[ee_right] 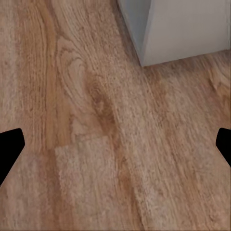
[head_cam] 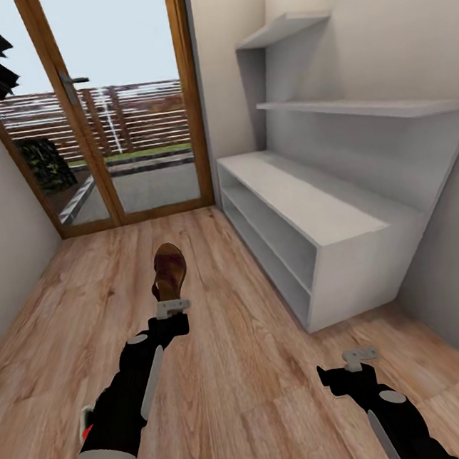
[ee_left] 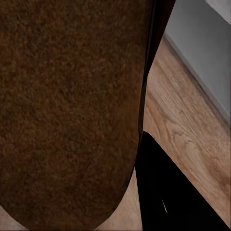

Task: Pick up the two gym shoes and the two sandals from the corridor floor and place them onto the hallstand (shoe rack) in the corridor, making sure they are on the rack and not on the floor. Arrange them so the two gym shoes are next to each other and the two sandals are next to each other.

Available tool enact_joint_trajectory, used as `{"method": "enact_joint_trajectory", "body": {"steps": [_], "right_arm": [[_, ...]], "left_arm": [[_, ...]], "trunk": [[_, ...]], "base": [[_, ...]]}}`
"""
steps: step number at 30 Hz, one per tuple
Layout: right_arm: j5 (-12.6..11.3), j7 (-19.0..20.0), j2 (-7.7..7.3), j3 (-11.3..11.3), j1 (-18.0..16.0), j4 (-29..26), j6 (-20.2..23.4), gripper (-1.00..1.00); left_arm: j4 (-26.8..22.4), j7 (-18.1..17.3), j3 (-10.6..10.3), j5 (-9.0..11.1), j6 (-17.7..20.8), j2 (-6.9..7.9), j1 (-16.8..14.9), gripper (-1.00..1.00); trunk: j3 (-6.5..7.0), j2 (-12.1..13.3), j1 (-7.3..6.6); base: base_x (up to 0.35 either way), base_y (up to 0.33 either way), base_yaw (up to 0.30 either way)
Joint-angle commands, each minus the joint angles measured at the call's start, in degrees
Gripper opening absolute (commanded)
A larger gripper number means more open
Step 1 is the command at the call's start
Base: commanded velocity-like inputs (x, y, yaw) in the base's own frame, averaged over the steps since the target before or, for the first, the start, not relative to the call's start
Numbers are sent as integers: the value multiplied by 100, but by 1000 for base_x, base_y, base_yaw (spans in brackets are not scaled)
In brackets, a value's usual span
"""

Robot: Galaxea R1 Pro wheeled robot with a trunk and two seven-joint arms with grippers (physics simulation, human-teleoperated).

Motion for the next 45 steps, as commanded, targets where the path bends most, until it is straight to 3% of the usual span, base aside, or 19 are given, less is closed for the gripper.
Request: {"method": "enact_joint_trajectory", "body": {"steps": [1,22,29,45], "right_arm": [[1,-3,0,2,-2,-7,30,100],[2,-3,0,2,-2,-7,30,100],[2,-3,0,2,-2,-7,30,100],[7,-3,-6,-2,-2,-7,30,100]], "left_arm": [[-9,-32,4,-22,35,-2,-3,-100],[-9,-32,4,-16,35,-3,-3,-100],[-9,-32,4,-15,35,-2,-3,-100],[-9,-30,4,-15,35,-6,-3,-100]], "trunk": [[-5,-2,2],[-5,-2,2],[-9,-2,2],[-62,-2,2]], "base": [[338,-98,1],[337,-75,141],[30,0,33],[291,0,238]]}}
